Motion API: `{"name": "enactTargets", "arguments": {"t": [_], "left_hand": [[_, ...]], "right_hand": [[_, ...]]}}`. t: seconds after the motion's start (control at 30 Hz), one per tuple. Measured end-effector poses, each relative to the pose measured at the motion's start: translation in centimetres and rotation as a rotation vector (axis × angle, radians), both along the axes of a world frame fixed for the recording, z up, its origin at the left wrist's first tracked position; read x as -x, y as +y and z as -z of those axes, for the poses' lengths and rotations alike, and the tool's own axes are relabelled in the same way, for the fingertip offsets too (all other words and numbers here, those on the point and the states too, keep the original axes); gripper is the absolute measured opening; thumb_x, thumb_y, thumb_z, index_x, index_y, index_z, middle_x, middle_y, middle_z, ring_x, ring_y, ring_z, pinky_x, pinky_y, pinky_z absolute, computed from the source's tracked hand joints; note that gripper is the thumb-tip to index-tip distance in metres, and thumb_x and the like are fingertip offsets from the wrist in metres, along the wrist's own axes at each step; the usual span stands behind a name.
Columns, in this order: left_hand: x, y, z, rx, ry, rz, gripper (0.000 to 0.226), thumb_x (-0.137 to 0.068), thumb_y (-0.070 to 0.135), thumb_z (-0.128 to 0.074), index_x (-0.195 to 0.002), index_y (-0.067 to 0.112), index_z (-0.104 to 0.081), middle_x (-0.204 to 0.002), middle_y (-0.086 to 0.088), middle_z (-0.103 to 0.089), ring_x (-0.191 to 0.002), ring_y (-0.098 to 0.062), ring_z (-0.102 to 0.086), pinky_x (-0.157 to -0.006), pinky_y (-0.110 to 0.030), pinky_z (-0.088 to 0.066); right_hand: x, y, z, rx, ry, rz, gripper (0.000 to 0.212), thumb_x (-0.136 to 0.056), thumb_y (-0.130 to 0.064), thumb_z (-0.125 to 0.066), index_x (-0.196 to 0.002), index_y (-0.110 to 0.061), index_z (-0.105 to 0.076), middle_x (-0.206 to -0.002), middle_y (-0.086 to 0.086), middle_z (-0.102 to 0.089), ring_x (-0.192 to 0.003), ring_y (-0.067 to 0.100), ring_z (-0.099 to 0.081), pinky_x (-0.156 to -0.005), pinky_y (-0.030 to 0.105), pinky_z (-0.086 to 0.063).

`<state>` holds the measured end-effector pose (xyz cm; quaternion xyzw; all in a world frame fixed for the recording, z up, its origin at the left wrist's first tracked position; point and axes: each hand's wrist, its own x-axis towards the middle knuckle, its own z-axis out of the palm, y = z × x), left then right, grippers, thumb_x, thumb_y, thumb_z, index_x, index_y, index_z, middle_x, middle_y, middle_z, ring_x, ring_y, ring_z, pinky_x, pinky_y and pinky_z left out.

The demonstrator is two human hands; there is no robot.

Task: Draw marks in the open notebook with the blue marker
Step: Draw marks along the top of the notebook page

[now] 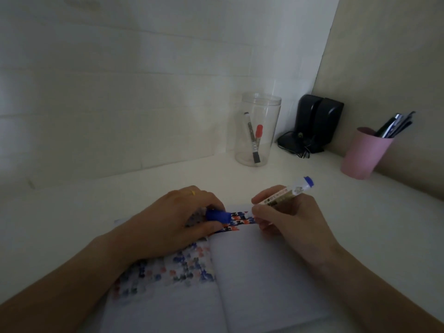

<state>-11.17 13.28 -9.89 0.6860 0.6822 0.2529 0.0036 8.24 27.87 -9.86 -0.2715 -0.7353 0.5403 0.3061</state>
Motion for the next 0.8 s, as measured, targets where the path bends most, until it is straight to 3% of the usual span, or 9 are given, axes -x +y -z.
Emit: {"name": "enactTargets", "arguments": {"t": [0.2, 0.43, 0.67, 0.8], "left_hand": [[0.3, 0.1, 0.2, -0.006, -0.038, 0.003, 0.024, -0.091, 0.046, -0.064, -0.113, 0.038, -0.067, -0.101, 0.019, -0.068, -0.093, 0.002, -0.061, -0.081, -0.019, -0.049], [0.6, 0.6, 0.4, -0.003, -0.046, 0.054, 0.022, -0.092, 0.040, -0.065, -0.112, 0.032, -0.072, -0.110, 0.020, -0.070, -0.104, -0.001, -0.062, -0.088, -0.026, -0.051], [0.8, 0.8, 0.6, -0.013, -0.045, 0.067, 0.022, -0.091, 0.039, -0.066, -0.110, 0.031, -0.073, -0.110, 0.020, -0.070, -0.103, -0.002, -0.063, -0.088, -0.027, -0.053], [0.8, 0.7, 0.6, -0.010, -0.038, 0.065, 0.022, -0.091, 0.040, -0.066, -0.110, 0.032, -0.073, -0.109, 0.020, -0.070, -0.103, -0.001, -0.062, -0.087, -0.026, -0.052]], "right_hand": [[0.0, 0.0, 0.6, -0.064, -0.064, 0.040, 0.006, -0.083, -0.015, -0.074, -0.081, -0.010, -0.077, -0.070, 0.017, -0.075, -0.065, 0.037, -0.071, -0.063, 0.036, -0.064], [0.1, 0.2, 1.4, -0.113, -0.132, 0.070, 0.010, -0.081, -0.022, -0.077, -0.085, -0.013, -0.078, -0.068, 0.006, -0.078, -0.060, 0.027, -0.074, -0.060, 0.032, -0.063], [0.1, 0.3, 1.6, -0.115, -0.144, 0.062, 0.019, -0.078, -0.029, -0.078, -0.089, -0.013, -0.079, -0.070, 0.006, -0.079, -0.062, 0.024, -0.075, -0.060, 0.028, -0.061], [0.1, 0.1, 1.7, -0.150, -0.186, 0.070, 0.034, -0.073, -0.039, -0.077, -0.096, -0.014, -0.079, -0.079, 0.002, -0.080, -0.063, 0.011, -0.074, -0.064, 0.026, -0.062]]}}
